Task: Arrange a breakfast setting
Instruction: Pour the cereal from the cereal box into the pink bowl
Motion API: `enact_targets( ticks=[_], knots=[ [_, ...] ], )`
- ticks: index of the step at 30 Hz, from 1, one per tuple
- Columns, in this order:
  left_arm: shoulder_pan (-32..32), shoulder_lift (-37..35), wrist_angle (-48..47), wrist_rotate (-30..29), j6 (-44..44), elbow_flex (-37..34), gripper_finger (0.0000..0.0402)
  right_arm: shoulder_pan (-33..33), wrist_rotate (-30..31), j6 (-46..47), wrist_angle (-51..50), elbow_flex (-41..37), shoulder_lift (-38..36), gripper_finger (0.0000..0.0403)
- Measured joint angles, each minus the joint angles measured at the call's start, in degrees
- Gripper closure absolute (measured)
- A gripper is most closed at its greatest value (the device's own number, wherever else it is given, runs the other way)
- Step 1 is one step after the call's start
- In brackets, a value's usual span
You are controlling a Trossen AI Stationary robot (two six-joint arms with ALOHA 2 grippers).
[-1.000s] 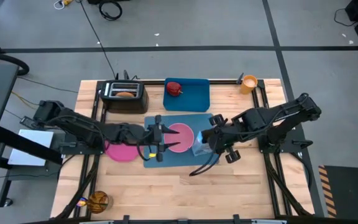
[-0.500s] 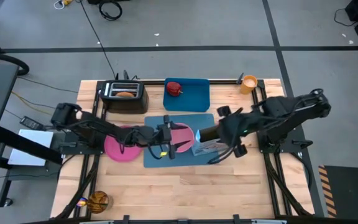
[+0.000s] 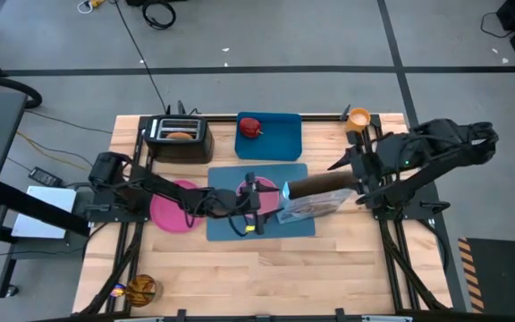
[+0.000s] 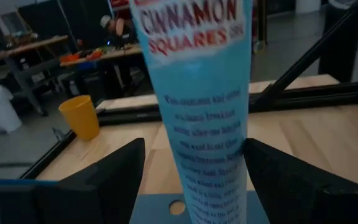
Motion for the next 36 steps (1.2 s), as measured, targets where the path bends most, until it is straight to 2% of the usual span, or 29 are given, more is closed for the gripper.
enact_targets(
  ticks=[7,12,19,22,26,36],
  knots=[
    [0.6,3.4,-0.7,0.5,-2.3,3.8,0.0118,0.0,-0.6,2.0,0.1,-5.7,-3.3,0.0192],
    [1.3,7.7,-0.9,1.1,-5.0,6.8,0.0118,0.0,-5.9,2.1,0.6,-10.4,-4.7,0.0191],
    [2.1,11.8,-1.6,1.2,-4.8,11.8,0.0132,0.0,-4.1,4.8,-1.6,-12.7,-5.6,0.0192],
    [2.6,12.1,-2.2,1.2,-4.8,12.5,0.0160,0.0,-4.0,5.0,-2.8,-12.7,-7.3,0.0192],
    [2.9,12.0,1.0,1.1,-2.8,12.6,0.0218,0.0,-3.5,4.9,-2.7,-12.7,-12.0,0.0192],
    [3.9,10.5,3.3,1.1,-4.2,12.6,0.0386,0.0,-3.1,3.2,9.3,-20.2,-27.0,0.0192]
  ],
)
